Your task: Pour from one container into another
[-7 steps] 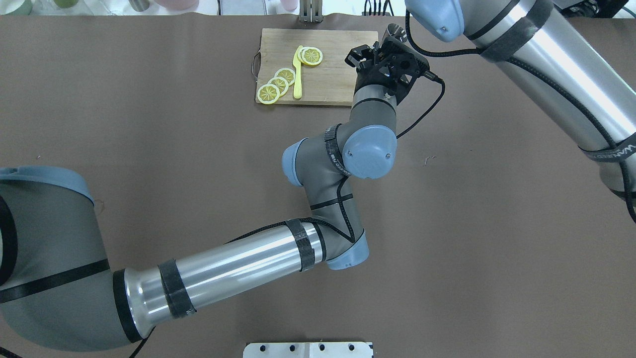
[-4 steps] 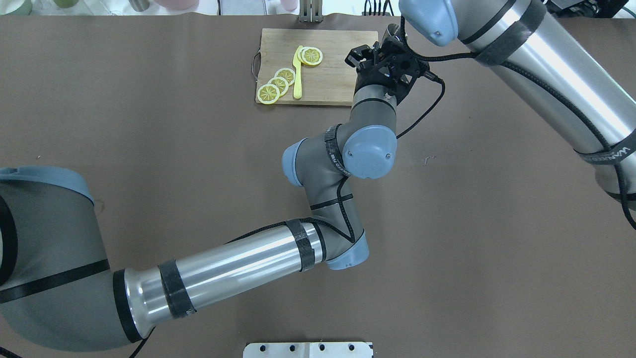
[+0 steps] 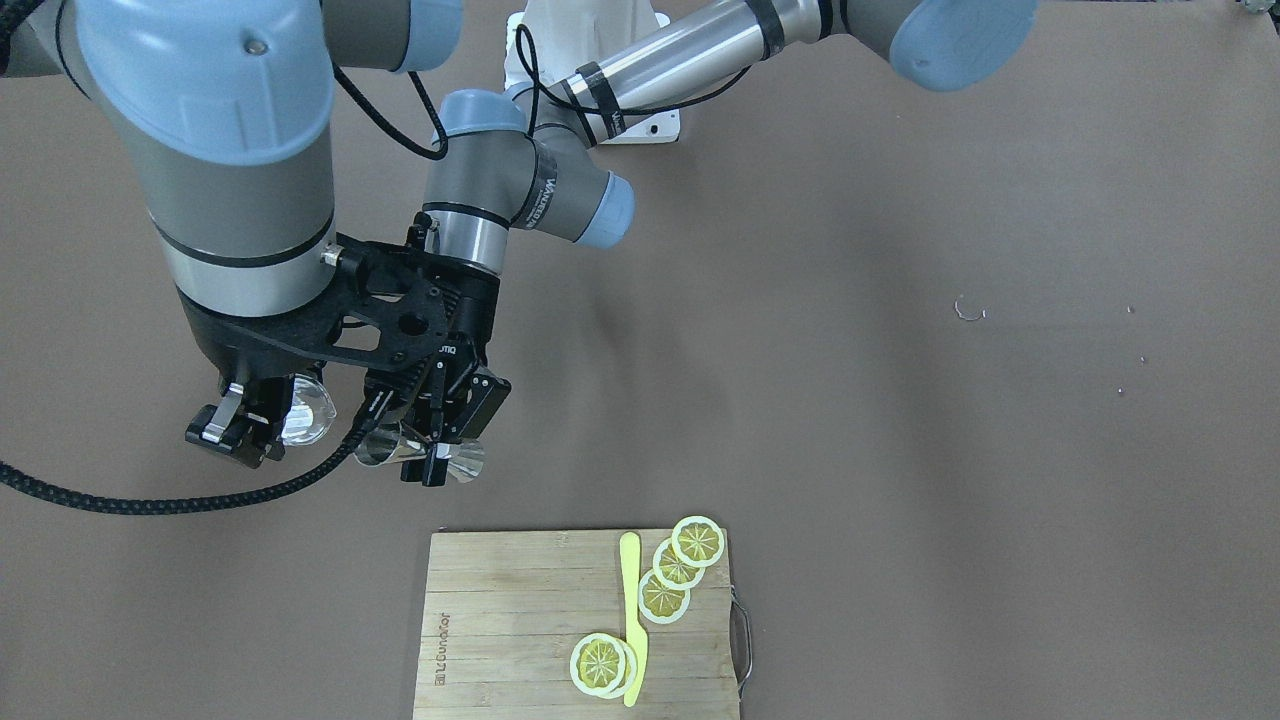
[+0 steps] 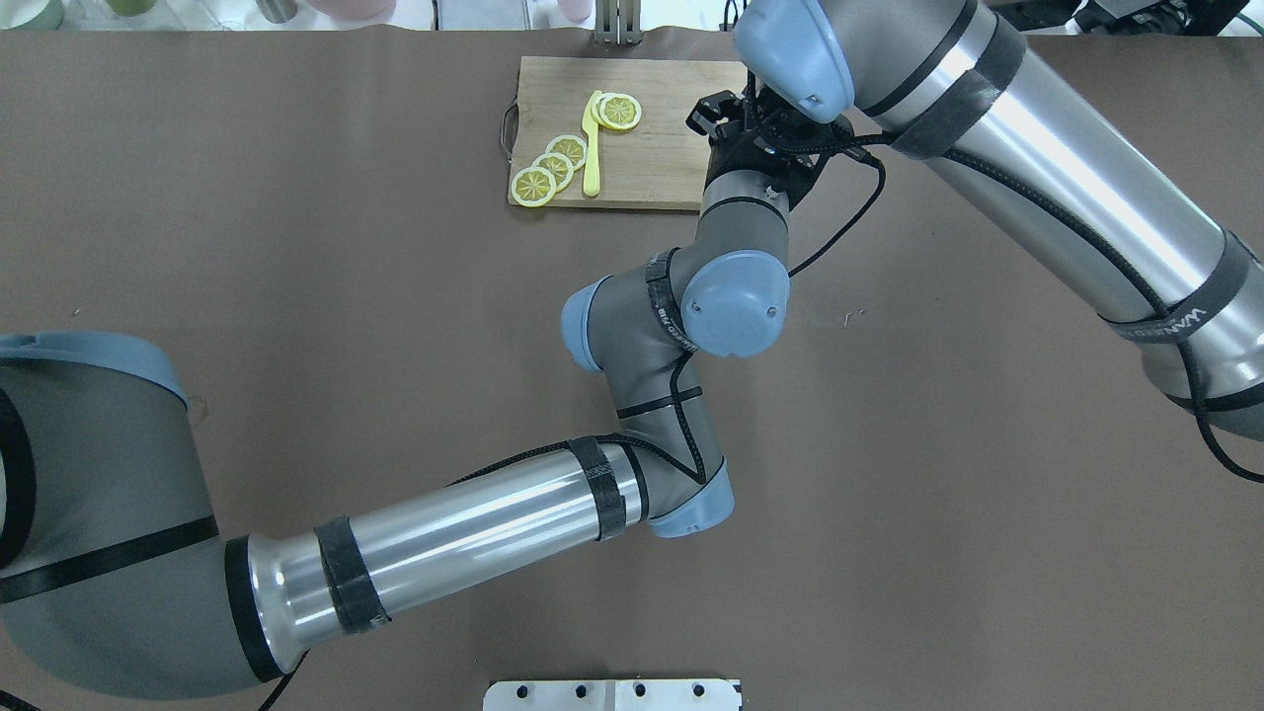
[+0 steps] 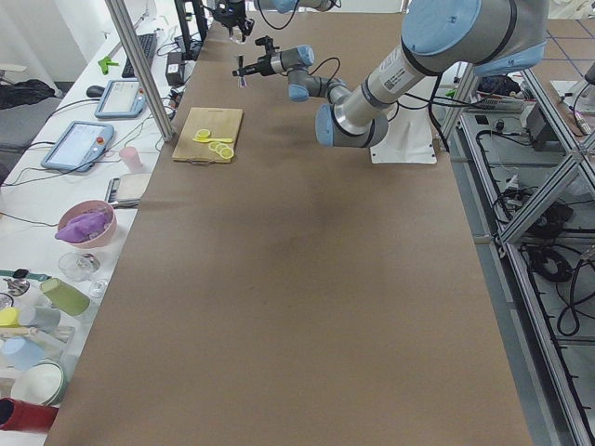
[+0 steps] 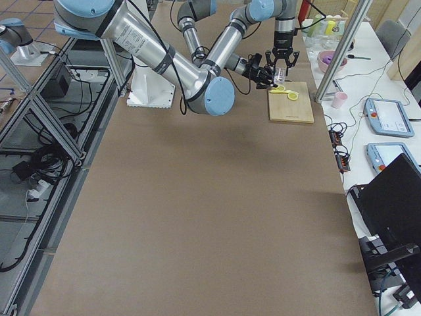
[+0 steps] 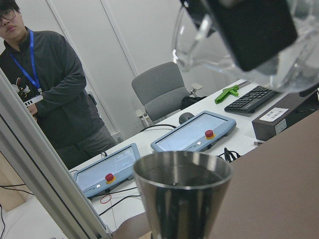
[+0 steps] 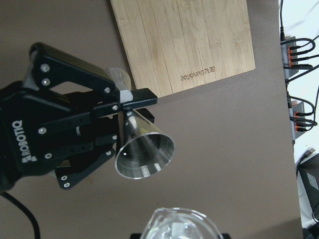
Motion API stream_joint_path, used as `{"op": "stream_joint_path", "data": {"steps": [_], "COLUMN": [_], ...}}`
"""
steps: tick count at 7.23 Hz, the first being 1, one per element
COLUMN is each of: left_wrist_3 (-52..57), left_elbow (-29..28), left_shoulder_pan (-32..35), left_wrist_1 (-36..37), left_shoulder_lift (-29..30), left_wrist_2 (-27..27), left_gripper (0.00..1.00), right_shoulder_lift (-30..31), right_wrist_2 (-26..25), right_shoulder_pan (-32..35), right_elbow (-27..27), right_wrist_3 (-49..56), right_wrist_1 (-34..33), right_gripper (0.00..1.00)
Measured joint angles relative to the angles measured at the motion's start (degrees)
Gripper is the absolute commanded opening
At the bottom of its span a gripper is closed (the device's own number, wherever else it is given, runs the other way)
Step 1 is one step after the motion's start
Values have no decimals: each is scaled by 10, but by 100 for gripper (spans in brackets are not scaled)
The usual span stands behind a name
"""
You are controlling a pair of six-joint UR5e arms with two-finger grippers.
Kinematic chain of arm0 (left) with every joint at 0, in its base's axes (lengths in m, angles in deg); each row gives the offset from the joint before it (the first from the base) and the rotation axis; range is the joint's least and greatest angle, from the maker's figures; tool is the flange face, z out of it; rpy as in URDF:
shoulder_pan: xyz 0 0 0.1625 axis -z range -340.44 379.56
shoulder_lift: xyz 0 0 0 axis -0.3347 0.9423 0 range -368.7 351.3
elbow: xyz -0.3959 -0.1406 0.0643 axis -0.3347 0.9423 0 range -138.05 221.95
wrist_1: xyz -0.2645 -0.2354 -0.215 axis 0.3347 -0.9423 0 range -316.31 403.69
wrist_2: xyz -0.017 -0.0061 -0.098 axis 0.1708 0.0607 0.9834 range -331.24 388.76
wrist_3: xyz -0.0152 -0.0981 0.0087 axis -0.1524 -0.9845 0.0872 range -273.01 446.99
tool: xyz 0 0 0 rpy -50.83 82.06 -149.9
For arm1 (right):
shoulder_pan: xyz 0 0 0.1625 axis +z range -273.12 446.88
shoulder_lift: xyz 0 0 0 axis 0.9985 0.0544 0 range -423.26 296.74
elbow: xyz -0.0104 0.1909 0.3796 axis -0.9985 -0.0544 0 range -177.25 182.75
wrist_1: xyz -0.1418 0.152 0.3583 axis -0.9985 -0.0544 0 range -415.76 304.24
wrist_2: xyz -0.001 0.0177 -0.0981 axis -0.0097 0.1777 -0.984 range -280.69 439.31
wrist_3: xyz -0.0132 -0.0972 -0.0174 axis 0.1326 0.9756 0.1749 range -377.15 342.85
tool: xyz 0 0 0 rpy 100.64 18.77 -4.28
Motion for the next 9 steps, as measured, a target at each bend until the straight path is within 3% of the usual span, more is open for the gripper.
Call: {"op": "stream_joint_path", "data": {"steps": [9], "left_wrist_3": [0], "left_elbow": [0], "left_shoulder_pan": [-1], "left_wrist_1": [0], "left_shoulder_lift": [-1], "left_wrist_2": [0], "left_gripper": [0], "right_shoulder_lift": [-40], "right_wrist_2": [-58], "right_shoulder_pan": [-23], "right_elbow": [-53], "right_wrist_3": [24], "right_wrist_1": [-31], "right_gripper": [0]}}
